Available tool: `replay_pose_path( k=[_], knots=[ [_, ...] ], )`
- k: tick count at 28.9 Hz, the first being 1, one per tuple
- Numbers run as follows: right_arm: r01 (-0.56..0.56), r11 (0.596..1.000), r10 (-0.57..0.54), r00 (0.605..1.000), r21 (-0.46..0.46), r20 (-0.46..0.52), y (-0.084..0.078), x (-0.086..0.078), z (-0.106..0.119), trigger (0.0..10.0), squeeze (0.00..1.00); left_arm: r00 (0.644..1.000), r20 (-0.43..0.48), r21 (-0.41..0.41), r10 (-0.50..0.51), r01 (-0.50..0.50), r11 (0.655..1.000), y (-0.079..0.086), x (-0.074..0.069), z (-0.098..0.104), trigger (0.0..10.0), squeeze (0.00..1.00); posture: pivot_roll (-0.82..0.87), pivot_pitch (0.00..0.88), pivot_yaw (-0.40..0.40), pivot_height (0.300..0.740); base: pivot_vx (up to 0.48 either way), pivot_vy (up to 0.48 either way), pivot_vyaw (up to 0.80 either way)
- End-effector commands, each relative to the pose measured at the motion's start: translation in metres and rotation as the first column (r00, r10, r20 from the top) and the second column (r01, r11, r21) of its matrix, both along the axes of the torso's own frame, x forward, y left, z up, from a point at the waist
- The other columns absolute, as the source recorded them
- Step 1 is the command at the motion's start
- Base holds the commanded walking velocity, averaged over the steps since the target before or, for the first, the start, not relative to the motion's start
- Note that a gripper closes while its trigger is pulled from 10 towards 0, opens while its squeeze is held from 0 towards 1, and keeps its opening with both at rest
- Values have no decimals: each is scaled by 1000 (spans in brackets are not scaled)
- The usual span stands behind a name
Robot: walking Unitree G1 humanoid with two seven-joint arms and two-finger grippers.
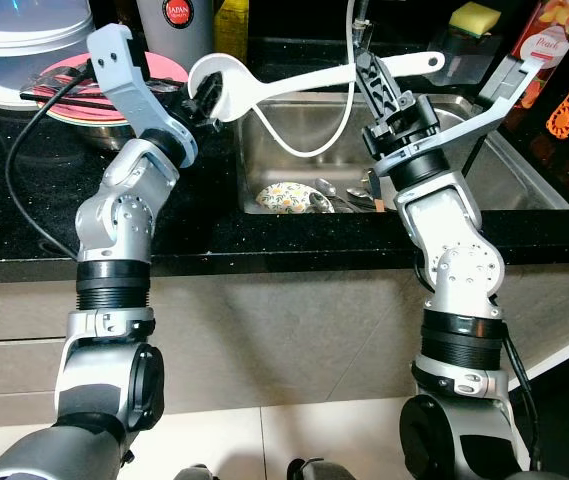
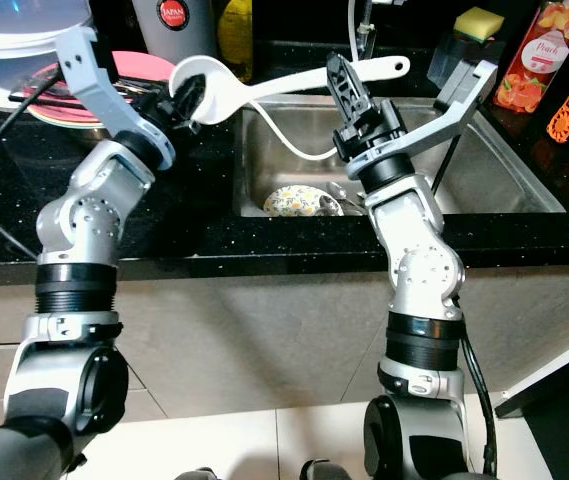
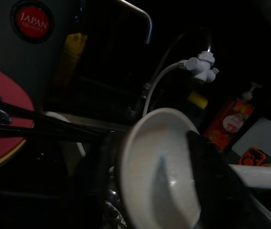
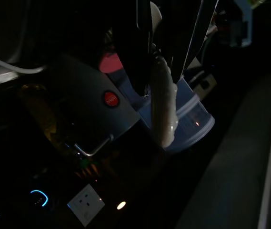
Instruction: Kitchen organization
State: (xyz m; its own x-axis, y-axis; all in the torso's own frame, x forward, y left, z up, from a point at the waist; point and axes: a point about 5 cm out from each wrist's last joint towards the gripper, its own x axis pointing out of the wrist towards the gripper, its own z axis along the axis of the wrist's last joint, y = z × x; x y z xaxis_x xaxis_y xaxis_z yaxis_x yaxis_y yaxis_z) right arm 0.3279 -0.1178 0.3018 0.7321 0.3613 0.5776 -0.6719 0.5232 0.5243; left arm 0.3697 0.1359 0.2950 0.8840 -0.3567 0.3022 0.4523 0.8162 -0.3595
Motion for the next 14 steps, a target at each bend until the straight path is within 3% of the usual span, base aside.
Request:
replay_pose_path(
  k=[1, 5, 7, 8, 10, 11, 12, 14],
  knots=[
    [33, 999, -34, 999, -38, -17, -1, 2, -5, 10000, 0, 1000, 20, -45, -14, 14, 999, -1, -5, 3, 10000, 0, 88, 25, -60, 740, 0, 0, 0],
    [114, 991, -118, 992, -74, -45, -7, 8, -9, 10000, 0, 998, 45, -85, -32, 36, 996, 1, -10, 6, 10000, 0, 91, 26, -61, 740, 0, 0, 0],
    [242, 962, -251, 966, -126, -62, -17, 16, -11, 10000, 0, 996, 73, -97, -58, 65, 993, 1, -16, 7, 10000, 0, 91, 27, -61, 740, 0, 0, 0],
    [242, 962, -251, 966, -126, -62, -17, 16, -11, 10000, 0, 996, 73, -97, -58, 65, 993, 1, -16, 7, 10000, 0, 91, 27, -61, 740, 0, 0, 0],
    [417, 893, -436, 895, -168, -96, -39, 32, -14, 10000, 0, 996, 64, -87, -68, 74, 993, 2, -21, 2, 10000, 0, 95, 29, -59, 740, 0, 0, 0],
    [417, 893, -436, 895, -168, -96, -39, 32, -14, 10000, 0, 996, 64, -87, -68, 74, 993, 2, -21, 2, 10000, 0, 95, 29, -59, 740, 0, 0, 0],
    [481, 861, -502, 856, -166, -122, -51, 38, -15, 10000, 0, 997, 51, -80, -61, 64, 995, 3, -22, -2, 10000, 0, 99, 29, -59, 740, 0, 0, 0],
    [627, 749, -659, 741, -216, -133, -80, 49, -15, 10000, 0, 999, 24, -72, -42, 43, 996, 6, -23, -8, 10000, 0, 110, 31, -62, 740, 0, 0, 0]
  ],
)
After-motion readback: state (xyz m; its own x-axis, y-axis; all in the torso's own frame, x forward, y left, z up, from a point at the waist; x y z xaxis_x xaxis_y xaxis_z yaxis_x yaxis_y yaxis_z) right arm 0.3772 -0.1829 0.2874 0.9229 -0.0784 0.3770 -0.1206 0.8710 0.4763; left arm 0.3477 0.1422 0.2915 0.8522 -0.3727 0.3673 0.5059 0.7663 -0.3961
